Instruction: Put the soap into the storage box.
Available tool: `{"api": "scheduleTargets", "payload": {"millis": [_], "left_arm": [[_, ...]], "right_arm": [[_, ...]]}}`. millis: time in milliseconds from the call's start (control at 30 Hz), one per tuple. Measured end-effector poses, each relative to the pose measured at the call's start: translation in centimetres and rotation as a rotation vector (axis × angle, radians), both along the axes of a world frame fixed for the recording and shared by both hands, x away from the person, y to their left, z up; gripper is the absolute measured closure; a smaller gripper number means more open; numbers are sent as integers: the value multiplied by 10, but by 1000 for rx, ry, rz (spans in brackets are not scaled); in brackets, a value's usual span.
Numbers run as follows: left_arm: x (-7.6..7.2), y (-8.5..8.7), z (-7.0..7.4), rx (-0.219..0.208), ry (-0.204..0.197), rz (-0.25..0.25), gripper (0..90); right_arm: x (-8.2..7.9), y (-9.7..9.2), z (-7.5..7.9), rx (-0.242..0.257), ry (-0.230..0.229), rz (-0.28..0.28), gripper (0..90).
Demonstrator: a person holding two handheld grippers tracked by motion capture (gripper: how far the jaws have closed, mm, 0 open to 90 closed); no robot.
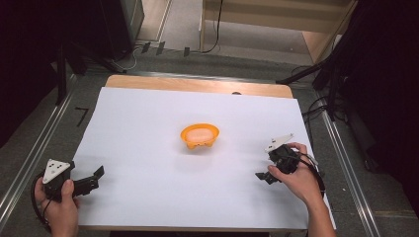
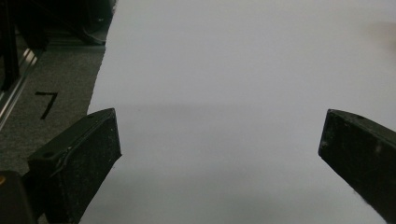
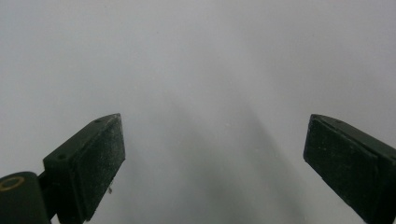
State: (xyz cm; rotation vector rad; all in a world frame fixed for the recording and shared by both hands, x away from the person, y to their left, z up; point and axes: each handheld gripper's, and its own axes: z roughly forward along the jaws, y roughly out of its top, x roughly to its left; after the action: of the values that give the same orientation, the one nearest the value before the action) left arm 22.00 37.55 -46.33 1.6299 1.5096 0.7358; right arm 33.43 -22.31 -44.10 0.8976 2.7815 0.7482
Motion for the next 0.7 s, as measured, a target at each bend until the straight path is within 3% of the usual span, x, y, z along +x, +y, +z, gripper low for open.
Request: {"api": "scheduleTargets", "payload": {"millis": [467,533,700], "left_arm": [[0,-1,0,5,0,4,0],[0,-1,0,6,0,4,0],[0,-1,0,7,0,4,0]], "right_arm": [[-25,-38,-14,153,-49,-84,78],[-28,-44,-17,159,-66,-105,78],[-38,-61,-21,224,-99,-149,77]]}}
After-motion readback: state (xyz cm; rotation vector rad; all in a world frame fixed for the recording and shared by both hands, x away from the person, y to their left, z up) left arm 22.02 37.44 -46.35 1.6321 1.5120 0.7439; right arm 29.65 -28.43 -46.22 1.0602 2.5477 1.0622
